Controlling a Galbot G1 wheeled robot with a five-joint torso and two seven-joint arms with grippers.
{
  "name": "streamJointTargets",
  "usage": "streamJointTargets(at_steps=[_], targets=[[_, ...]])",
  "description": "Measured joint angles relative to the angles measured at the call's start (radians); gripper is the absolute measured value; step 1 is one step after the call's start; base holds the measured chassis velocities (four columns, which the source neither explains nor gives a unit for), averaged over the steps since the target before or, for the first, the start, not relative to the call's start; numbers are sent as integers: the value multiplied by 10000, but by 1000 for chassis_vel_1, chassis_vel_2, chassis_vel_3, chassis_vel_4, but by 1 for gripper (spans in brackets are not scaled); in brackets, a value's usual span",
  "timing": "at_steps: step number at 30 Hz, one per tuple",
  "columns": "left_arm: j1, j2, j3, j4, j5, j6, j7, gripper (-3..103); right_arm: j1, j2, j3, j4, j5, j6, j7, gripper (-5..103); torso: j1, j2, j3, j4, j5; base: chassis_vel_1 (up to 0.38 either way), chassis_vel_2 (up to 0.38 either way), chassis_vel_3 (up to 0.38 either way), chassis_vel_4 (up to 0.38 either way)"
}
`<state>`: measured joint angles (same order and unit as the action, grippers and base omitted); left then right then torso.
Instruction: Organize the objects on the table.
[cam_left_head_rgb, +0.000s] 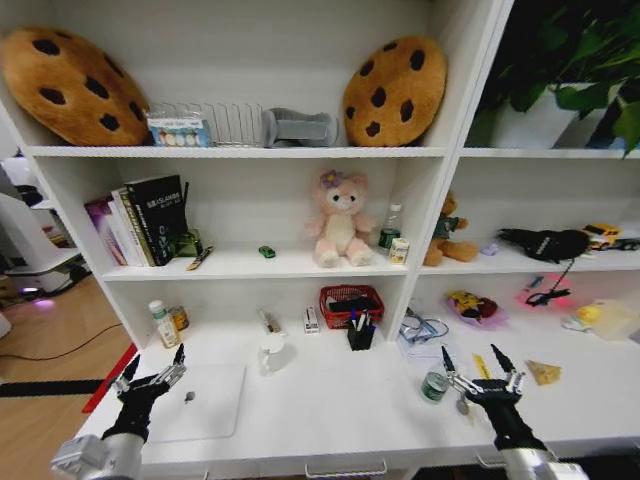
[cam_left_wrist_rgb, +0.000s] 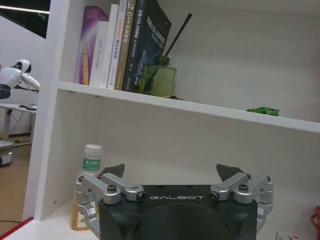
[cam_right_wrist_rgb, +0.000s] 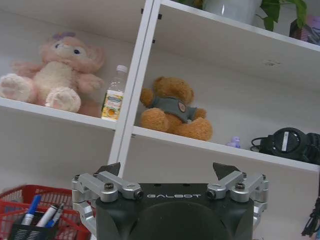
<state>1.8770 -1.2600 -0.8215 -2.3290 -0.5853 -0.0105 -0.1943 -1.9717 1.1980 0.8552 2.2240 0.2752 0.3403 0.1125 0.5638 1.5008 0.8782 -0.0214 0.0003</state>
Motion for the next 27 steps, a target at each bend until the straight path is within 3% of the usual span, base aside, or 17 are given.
streamJointTargets(at_steps=[14,15,18,22,24,27], targets=[[-46,-100,149,-132,226,43,-117,100,74,0,-184,-153,-28,33,45,100,0,1,-1,-4,-8,-309,-320,316,323],[-48,-120,164,-142,243,45,-146,100,91,-3,-198,-178,-87,46,46,100,-2,1,-1,6,-1,-312,-292,322,334],[-44,-139,184,-163,277,45,-147,100,106,-11,-239,-188,-186,60,46,100,-1,0,0,5,9,-214,-267,287,221],[4,-176,230,-227,373,44,-149,100,138,-104,-375,-96,-273,-63,18,100,-3,1,-2,-14,-7,-64,-142,115,64],[30,-189,236,-266,412,36,-148,100,145,-170,-452,4,-197,-171,-47,100,1,-1,0,-6,3,-71,-51,-15,-60],[95,-236,245,-302,493,15,-166,100,-45,-328,-768,364,275,-296,-462,100,0,0,-1,5,-12,53,93,-37,-56]])
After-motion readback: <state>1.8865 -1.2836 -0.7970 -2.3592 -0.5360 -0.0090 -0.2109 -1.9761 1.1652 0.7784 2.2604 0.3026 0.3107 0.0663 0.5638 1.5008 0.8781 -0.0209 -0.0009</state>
